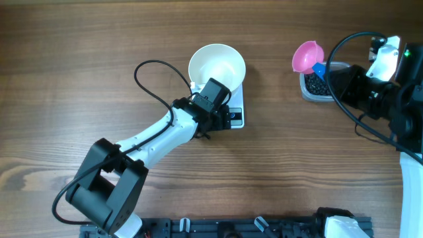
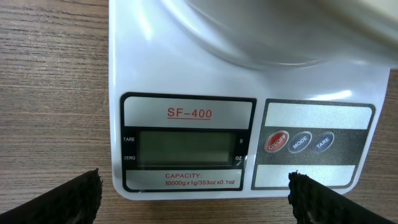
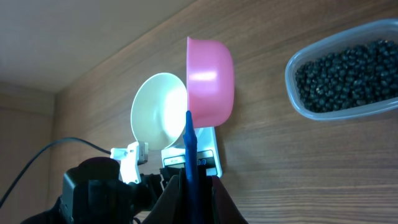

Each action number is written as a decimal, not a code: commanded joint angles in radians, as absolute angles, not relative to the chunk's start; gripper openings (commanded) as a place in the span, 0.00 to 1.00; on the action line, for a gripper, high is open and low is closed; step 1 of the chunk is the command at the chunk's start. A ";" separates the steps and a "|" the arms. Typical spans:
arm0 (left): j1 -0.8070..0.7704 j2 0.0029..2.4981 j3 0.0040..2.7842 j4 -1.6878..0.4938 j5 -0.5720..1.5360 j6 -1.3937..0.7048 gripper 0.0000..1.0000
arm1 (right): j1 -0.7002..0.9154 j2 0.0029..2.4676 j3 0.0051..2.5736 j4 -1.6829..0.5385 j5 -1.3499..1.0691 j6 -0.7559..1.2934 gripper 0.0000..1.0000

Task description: Scoop item into bowl and weigh 150g on scale

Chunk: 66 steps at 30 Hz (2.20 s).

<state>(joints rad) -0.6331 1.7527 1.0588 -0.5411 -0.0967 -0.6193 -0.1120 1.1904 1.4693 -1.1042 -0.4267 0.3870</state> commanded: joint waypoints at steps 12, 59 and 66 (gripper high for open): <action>-0.620 1.789 1.052 -0.511 -0.204 -0.671 1.00 | -0.111 1.188 1.490 -1.089 -0.413 0.367 0.04; -0.638 1.813 1.052 -0.483 -0.147 -0.712 1.00 | -0.111 1.188 1.490 -1.085 -0.394 0.366 0.04; -0.637 1.715 1.054 -0.482 -0.147 -0.710 1.00 | -0.111 1.188 1.490 -1.085 -0.394 0.366 0.04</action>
